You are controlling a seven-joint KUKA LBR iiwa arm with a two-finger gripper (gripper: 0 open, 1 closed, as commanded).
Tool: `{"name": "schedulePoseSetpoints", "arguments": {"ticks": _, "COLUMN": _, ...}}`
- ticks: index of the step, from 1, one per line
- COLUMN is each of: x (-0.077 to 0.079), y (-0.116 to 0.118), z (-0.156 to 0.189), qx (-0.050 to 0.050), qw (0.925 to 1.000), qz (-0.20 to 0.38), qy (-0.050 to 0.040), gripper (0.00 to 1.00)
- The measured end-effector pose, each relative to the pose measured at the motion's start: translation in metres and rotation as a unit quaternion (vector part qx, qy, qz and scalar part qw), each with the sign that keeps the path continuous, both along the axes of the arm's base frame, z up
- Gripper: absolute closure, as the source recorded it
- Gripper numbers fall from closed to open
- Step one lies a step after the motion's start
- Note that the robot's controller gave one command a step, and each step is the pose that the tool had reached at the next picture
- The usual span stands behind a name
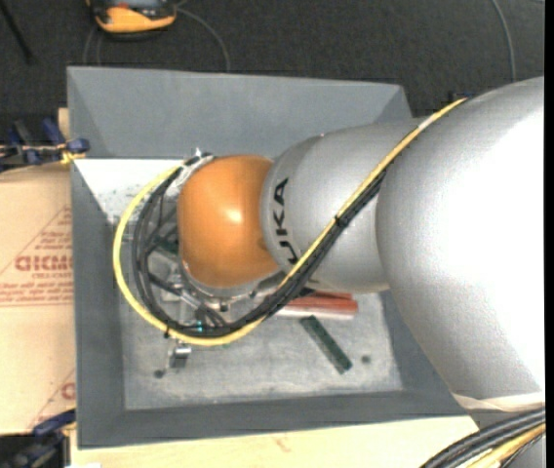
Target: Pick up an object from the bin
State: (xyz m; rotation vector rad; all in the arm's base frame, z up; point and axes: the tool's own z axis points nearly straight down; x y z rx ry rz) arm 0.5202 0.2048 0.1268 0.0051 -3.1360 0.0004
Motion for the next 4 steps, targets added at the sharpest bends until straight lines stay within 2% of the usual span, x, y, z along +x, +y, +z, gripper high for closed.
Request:
{"name": "schedulePoseSetpoints", "arguments": {"ticks": 1, "x": 0.002, "y": -0.001, "z": 0.004, "qx": 0.001, "qw": 1.0, "qz": -0.002, "qy": -0.0038, "gripper": 0.0}}
{"name": "schedulePoseSetpoints", "arguments": {"ticks": 2, "x": 0.01, "y": -0.025, "z": -0.024, "qx": 0.002, "qw": 0.9999, "qz": -0.011, "qy": -0.0055, "gripper": 0.0}}
{"name": "schedulePoseSetpoints", "arguments": {"ticks": 3, "x": 0.001, "y": -0.04, "z": -0.047, "qx": 0.004, "qw": 0.9242, "qz": -0.382, "qy": 0.0012, "gripper": 1.0}}
{"name": "schedulePoseSetpoints", "arguments": {"ticks": 4, "x": 0.002, "y": -0.04, "z": -0.047, "qx": 0.004, "qw": 0.9241, "qz": -0.382, "qy": 0.0005, "gripper": 1.0}}
